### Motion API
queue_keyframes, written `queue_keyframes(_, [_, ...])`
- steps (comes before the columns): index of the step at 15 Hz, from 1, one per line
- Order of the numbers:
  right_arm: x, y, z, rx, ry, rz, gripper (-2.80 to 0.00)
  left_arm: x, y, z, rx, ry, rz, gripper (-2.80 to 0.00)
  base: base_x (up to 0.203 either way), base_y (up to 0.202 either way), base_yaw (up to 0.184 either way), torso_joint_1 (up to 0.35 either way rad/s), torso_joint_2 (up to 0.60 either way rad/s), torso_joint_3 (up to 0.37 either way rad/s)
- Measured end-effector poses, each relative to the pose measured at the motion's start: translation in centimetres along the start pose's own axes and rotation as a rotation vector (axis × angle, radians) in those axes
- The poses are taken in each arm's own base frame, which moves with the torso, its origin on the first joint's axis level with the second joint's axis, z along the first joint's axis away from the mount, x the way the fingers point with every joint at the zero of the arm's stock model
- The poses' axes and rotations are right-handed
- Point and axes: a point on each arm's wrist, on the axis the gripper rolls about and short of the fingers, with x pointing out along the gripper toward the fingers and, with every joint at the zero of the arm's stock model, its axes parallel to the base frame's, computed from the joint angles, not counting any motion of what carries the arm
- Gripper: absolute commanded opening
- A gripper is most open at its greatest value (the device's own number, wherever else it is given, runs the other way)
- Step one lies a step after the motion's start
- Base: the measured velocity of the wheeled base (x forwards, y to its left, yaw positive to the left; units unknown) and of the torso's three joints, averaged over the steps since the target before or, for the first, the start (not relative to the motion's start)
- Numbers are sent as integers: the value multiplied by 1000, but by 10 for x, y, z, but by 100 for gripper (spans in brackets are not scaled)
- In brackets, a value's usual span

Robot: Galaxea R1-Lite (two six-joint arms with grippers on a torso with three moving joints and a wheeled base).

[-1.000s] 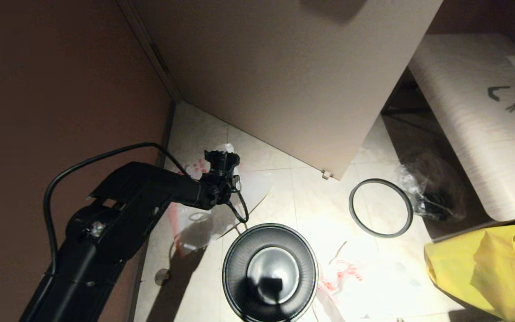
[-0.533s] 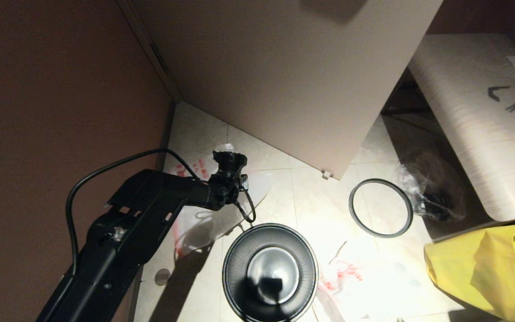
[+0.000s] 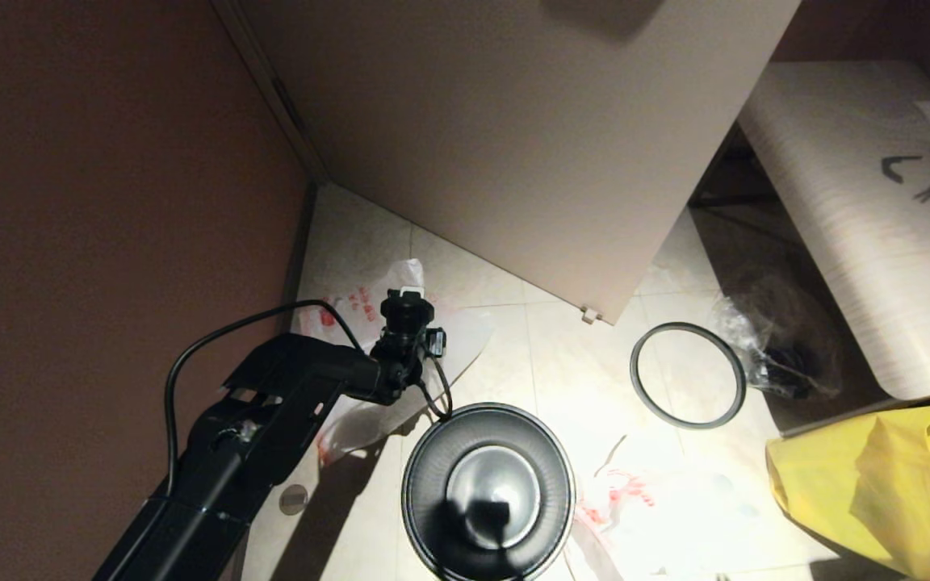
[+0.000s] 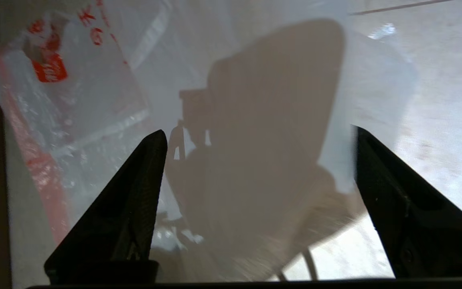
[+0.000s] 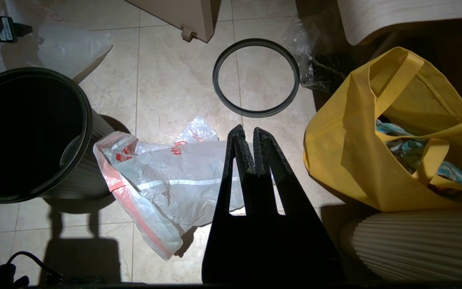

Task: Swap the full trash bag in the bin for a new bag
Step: Pick up a new trash bag

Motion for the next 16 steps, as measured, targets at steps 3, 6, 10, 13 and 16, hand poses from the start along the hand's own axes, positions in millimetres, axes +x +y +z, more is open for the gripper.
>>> queue_keyframes(3, [0, 0, 0, 0, 0, 0, -280, 10, 4, -21, 19, 32, 12, 0, 0, 0, 0, 0, 0, 0])
queue_keyframes(6, [0, 0, 0, 0, 0, 0, -280, 13, 5, -31, 21, 44, 16, 0, 0, 0, 0, 0, 0, 0])
queue_keyframes(10, [0, 0, 0, 0, 0, 0, -280, 14, 7, -34, 23, 51, 57, 0, 0, 0, 0, 0, 0, 0])
queue_keyframes(13, [0, 0, 0, 0, 0, 0, -280, 15, 8, -35, 14, 31, 95, 0, 0, 0, 0, 0, 0, 0])
queue_keyframes(16, [0, 0, 0, 0, 0, 0, -280, 16, 8, -36, 14, 32, 93, -280, 0, 0, 0, 0, 0, 0])
